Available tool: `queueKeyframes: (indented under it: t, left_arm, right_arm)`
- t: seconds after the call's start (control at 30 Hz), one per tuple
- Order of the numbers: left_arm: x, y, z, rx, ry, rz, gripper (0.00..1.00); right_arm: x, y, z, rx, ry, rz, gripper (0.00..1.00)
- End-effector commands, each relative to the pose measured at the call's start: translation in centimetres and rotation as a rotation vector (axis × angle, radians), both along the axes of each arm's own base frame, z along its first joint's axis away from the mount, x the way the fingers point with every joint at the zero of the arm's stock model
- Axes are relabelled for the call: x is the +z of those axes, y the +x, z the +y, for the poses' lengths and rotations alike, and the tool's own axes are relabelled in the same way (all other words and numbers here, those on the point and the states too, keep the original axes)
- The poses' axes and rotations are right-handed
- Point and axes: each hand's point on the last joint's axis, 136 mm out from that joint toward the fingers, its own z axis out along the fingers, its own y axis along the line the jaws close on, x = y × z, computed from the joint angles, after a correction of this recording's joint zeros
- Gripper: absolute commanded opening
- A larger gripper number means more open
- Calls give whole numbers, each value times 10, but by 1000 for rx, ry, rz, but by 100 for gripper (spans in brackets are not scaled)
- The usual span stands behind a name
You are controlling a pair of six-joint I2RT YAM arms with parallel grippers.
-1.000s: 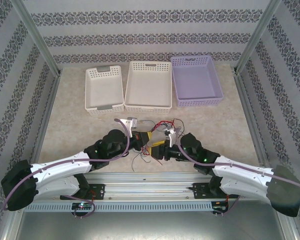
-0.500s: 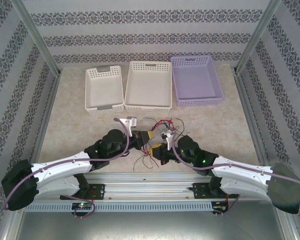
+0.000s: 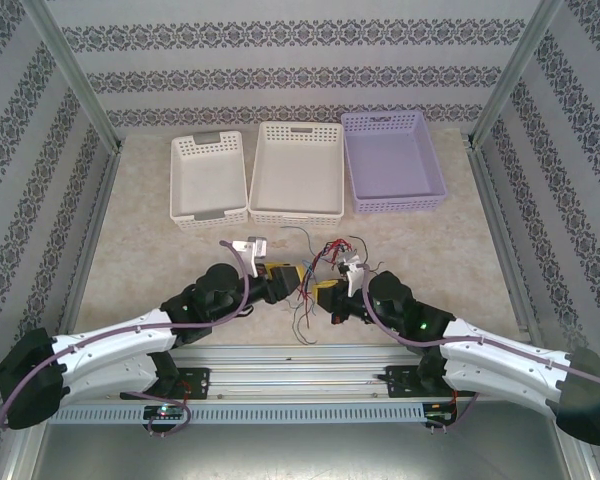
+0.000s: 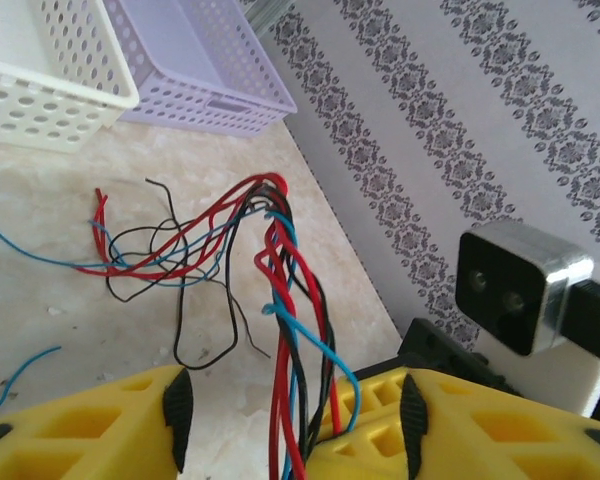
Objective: Untangle the cables
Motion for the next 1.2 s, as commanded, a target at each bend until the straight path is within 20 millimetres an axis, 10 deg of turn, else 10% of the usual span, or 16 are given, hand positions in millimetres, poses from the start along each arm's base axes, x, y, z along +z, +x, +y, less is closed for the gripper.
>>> queueKeyframes:
  t: [0.0, 0.2, 0.7, 1.17]
  left_arm:
    - [3, -4, -10, -49, -47, -2, 60]
    - [1, -14, -28, -156, -68, 11, 55]
    - [-8, -19, -28, -180, -43, 10, 0]
    - [6, -11, 53, 77, 100, -49, 0]
  right_arm:
    - [14, 1, 4, 19, 18, -33, 0]
    - [14, 3, 5, 17, 9, -23, 0]
    - [18, 4, 1, 0, 12, -21, 0]
    - [-28, 30, -79, -313, -136, 146, 0]
